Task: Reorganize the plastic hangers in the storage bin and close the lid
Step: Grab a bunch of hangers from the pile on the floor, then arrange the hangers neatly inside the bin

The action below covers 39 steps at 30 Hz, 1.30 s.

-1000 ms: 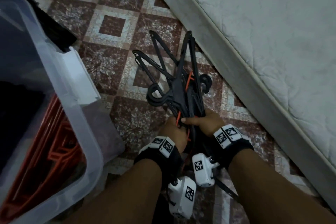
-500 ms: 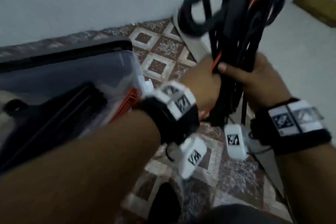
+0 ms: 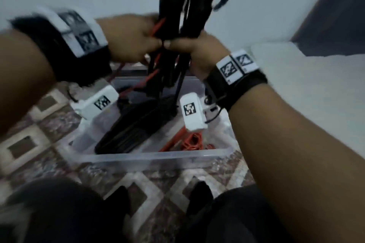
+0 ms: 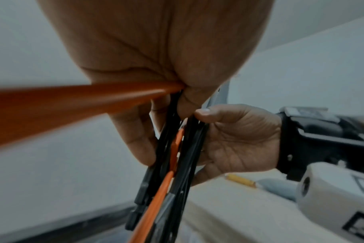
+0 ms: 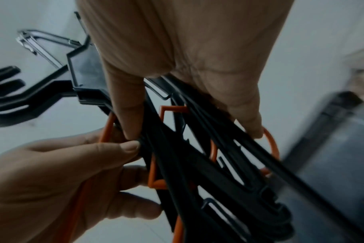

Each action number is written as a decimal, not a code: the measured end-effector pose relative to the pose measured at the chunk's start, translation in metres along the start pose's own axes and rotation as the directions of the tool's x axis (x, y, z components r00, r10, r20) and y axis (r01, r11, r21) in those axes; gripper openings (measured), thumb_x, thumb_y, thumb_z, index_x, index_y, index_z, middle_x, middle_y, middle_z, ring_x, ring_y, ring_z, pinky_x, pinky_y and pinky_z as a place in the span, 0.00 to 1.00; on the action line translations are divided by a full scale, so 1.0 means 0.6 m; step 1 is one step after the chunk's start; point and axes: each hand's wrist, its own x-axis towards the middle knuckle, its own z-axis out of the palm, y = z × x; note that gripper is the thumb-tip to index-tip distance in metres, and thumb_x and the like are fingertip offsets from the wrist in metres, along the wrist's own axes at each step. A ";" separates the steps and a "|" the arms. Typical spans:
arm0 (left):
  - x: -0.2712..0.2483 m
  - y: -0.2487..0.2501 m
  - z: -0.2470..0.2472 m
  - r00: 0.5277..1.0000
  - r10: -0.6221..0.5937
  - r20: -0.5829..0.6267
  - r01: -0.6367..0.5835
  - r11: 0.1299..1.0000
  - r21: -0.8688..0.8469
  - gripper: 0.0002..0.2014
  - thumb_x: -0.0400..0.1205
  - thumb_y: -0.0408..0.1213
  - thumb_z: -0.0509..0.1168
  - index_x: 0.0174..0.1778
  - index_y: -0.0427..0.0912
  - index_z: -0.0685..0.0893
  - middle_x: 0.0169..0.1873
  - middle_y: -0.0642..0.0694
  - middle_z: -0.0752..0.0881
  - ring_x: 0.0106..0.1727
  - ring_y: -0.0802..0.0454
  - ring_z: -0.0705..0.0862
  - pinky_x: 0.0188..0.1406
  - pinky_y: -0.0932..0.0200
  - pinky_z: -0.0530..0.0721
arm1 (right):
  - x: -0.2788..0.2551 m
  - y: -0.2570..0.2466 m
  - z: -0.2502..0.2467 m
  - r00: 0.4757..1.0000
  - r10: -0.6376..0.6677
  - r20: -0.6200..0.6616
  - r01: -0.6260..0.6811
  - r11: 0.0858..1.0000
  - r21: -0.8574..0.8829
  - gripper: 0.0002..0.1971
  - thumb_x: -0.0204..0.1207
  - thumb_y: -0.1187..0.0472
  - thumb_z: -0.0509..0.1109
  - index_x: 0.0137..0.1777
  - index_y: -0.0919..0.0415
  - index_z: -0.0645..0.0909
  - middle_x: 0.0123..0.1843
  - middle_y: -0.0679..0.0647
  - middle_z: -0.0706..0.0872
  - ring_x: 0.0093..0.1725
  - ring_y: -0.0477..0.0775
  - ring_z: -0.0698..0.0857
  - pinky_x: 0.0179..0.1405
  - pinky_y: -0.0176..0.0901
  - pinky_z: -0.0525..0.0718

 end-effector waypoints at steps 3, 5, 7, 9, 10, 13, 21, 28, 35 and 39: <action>-0.033 -0.039 0.055 0.997 -0.006 0.083 0.005 1.000 0.016 0.24 0.76 0.52 0.51 0.59 0.39 0.77 0.60 0.34 0.81 0.58 0.37 0.82 0.61 0.47 0.78 | 0.001 0.100 0.028 0.974 0.221 0.039 -0.220 0.975 -0.031 0.18 0.62 0.74 0.80 0.54 0.67 0.88 0.49 0.65 0.91 0.47 0.63 0.91 0.48 0.56 0.89; -0.045 -0.064 0.110 0.998 -0.005 0.055 0.004 1.000 0.015 0.18 0.79 0.44 0.55 0.57 0.35 0.78 0.56 0.32 0.81 0.55 0.37 0.82 0.56 0.53 0.76 | 0.003 0.156 0.036 0.960 0.278 0.032 -0.276 0.960 -0.049 0.12 0.65 0.76 0.79 0.47 0.64 0.89 0.42 0.58 0.93 0.40 0.55 0.92 0.38 0.44 0.88; -0.040 -0.090 0.162 0.996 -0.059 0.070 0.062 0.997 -0.036 0.13 0.84 0.40 0.57 0.58 0.35 0.76 0.55 0.31 0.82 0.54 0.35 0.82 0.50 0.56 0.72 | 0.007 0.206 0.034 0.944 0.328 0.044 -0.326 0.944 -0.047 0.11 0.66 0.77 0.78 0.42 0.61 0.90 0.39 0.56 0.93 0.37 0.52 0.92 0.33 0.40 0.87; -0.035 -0.116 0.218 0.984 -0.135 0.118 0.142 0.989 -0.051 0.16 0.85 0.38 0.59 0.66 0.36 0.72 0.59 0.30 0.82 0.58 0.33 0.82 0.54 0.58 0.74 | 0.011 0.249 0.037 0.917 0.396 0.047 -0.392 0.917 -0.069 0.13 0.64 0.77 0.78 0.46 0.63 0.90 0.42 0.59 0.93 0.40 0.56 0.92 0.33 0.42 0.88; -0.032 -0.129 0.246 0.977 -0.152 0.151 0.160 0.986 -0.043 0.19 0.86 0.40 0.58 0.72 0.37 0.69 0.62 0.29 0.81 0.61 0.32 0.82 0.60 0.53 0.77 | 0.014 0.269 0.040 0.903 0.430 0.028 -0.427 0.901 -0.075 0.17 0.64 0.78 0.79 0.52 0.66 0.88 0.44 0.60 0.93 0.43 0.58 0.92 0.35 0.44 0.89; -0.022 -0.159 0.299 0.977 -0.160 0.141 0.160 0.987 0.011 0.23 0.88 0.42 0.53 0.79 0.41 0.64 0.71 0.31 0.77 0.67 0.31 0.78 0.66 0.41 0.77 | 0.027 0.307 0.051 0.859 0.507 -0.068 -0.511 0.859 -0.043 0.29 0.62 0.82 0.77 0.66 0.72 0.78 0.52 0.67 0.90 0.53 0.68 0.89 0.51 0.59 0.89; -0.016 -0.217 0.373 0.898 -0.239 0.369 0.256 0.967 0.004 0.17 0.88 0.40 0.55 0.69 0.37 0.78 0.62 0.35 0.84 0.59 0.37 0.82 0.50 0.62 0.73 | 0.061 0.301 0.033 0.786 0.606 -0.124 -0.603 0.795 0.069 0.08 0.73 0.68 0.75 0.50 0.67 0.83 0.34 0.56 0.90 0.28 0.53 0.89 0.22 0.38 0.83; -0.016 -0.250 0.371 0.853 -0.261 0.451 0.297 0.955 -0.008 0.16 0.88 0.45 0.55 0.61 0.39 0.83 0.55 0.40 0.85 0.54 0.39 0.83 0.50 0.55 0.78 | 0.076 0.322 -0.024 0.672 0.637 -0.379 -0.684 0.729 0.012 0.05 0.74 0.60 0.74 0.44 0.59 0.81 0.33 0.56 0.79 0.32 0.57 0.80 0.32 0.48 0.83; -0.033 -0.225 0.306 0.914 -0.308 0.264 0.334 0.941 -0.059 0.16 0.88 0.46 0.57 0.56 0.41 0.86 0.51 0.39 0.87 0.51 0.38 0.84 0.50 0.51 0.82 | 0.076 0.275 -0.038 0.712 0.480 -0.512 -0.621 0.772 -0.139 0.13 0.70 0.55 0.75 0.50 0.62 0.83 0.47 0.61 0.83 0.42 0.60 0.83 0.53 0.59 0.86; -0.056 -0.215 0.246 0.929 -0.337 0.150 0.366 0.896 -0.250 0.15 0.89 0.47 0.55 0.58 0.46 0.85 0.43 0.47 0.86 0.50 0.42 0.85 0.47 0.55 0.80 | 0.068 0.205 -0.022 0.790 0.372 -0.487 -0.584 0.696 -0.418 0.11 0.79 0.50 0.68 0.56 0.53 0.76 0.54 0.55 0.79 0.47 0.54 0.79 0.46 0.41 0.82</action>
